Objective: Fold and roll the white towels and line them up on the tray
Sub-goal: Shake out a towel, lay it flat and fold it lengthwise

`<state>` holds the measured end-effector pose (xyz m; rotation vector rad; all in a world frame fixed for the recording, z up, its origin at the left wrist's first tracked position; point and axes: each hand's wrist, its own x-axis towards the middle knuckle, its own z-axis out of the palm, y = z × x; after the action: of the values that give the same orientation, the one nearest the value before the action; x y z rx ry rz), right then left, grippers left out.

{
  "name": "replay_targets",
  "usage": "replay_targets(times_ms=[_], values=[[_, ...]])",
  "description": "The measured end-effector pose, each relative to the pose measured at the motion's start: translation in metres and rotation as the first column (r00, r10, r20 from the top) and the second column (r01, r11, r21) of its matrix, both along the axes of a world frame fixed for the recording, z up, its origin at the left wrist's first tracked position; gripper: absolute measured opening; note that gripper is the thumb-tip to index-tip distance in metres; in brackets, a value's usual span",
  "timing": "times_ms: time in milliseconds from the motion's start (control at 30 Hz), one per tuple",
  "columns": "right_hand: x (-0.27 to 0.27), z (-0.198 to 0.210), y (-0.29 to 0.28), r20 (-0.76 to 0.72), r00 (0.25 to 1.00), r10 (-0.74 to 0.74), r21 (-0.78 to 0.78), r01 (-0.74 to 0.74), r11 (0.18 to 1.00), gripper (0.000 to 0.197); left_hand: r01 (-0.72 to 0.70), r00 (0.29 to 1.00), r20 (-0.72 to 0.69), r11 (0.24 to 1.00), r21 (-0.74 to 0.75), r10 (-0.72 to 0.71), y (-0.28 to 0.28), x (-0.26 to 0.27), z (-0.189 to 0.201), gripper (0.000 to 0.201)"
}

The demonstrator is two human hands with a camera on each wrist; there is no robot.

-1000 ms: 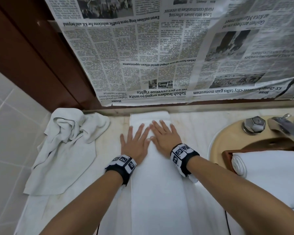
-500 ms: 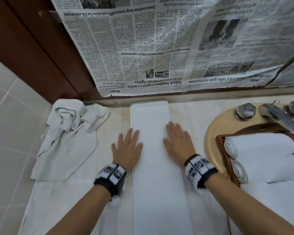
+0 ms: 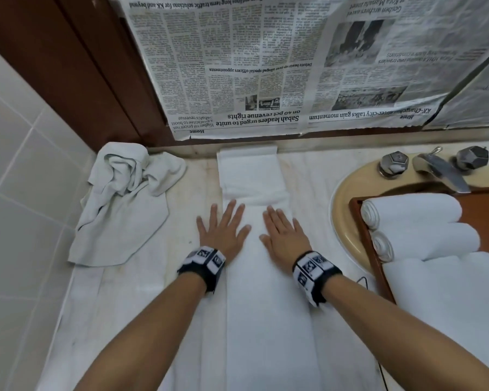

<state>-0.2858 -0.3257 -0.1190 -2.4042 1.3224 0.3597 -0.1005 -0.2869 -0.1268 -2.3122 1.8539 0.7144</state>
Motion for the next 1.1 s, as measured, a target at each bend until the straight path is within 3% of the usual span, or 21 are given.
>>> replay_targets(times_ms=[133,267,367,467,567,767,900,1100], values=[[0.018,-0.003,-0.04,-0.015,0.999,-0.034,-0.013,0.034,0.999,0.063,-0.006,0.999,-0.033,1.0,0.014,0.007,-0.034,0.017,0.009,0.059],[0.017,0.01,-0.055,0.009,1.0,-0.023,-0.005,0.023,1.0,0.062,-0.047,0.994,-0.1,0.998,-0.047,0.042,-0.015,0.012,0.023,0.059],[-0.002,0.016,-0.007,0.063,0.998,0.029,-0.037,-0.027,0.999,0.068,-0.007,0.992,-0.127,0.998,-0.061,-0.001,0.027,-0.004,0.027,0.059],[-0.023,0.011,0.053,0.097,0.993,0.072,0.025,-0.075,0.997,0.084,0.027,0.995,-0.1,1.0,-0.011,-0.028,0.067,-0.021,0.019,0.058],[-0.031,-0.003,0.076,0.084,0.992,0.091,-0.008,-0.091,0.996,0.079,0.057,0.998,-0.008,0.998,-0.02,-0.057,0.084,-0.031,0.006,0.061],[-0.019,-0.009,0.046,0.058,0.995,0.083,-0.038,-0.08,0.996,0.084,-0.001,1.0,-0.006,0.999,-0.044,0.001,0.06,-0.029,0.0,0.06],[-0.01,-0.012,0.023,0.04,0.997,0.063,-0.022,-0.062,0.998,0.065,-0.022,0.999,-0.03,0.999,-0.035,0.021,0.038,-0.015,0.002,0.061],[-0.004,0.003,0.023,0.102,0.994,0.033,-0.013,-0.032,0.999,0.06,-0.067,0.994,-0.086,0.994,-0.082,0.06,0.062,-0.021,0.008,0.061]])
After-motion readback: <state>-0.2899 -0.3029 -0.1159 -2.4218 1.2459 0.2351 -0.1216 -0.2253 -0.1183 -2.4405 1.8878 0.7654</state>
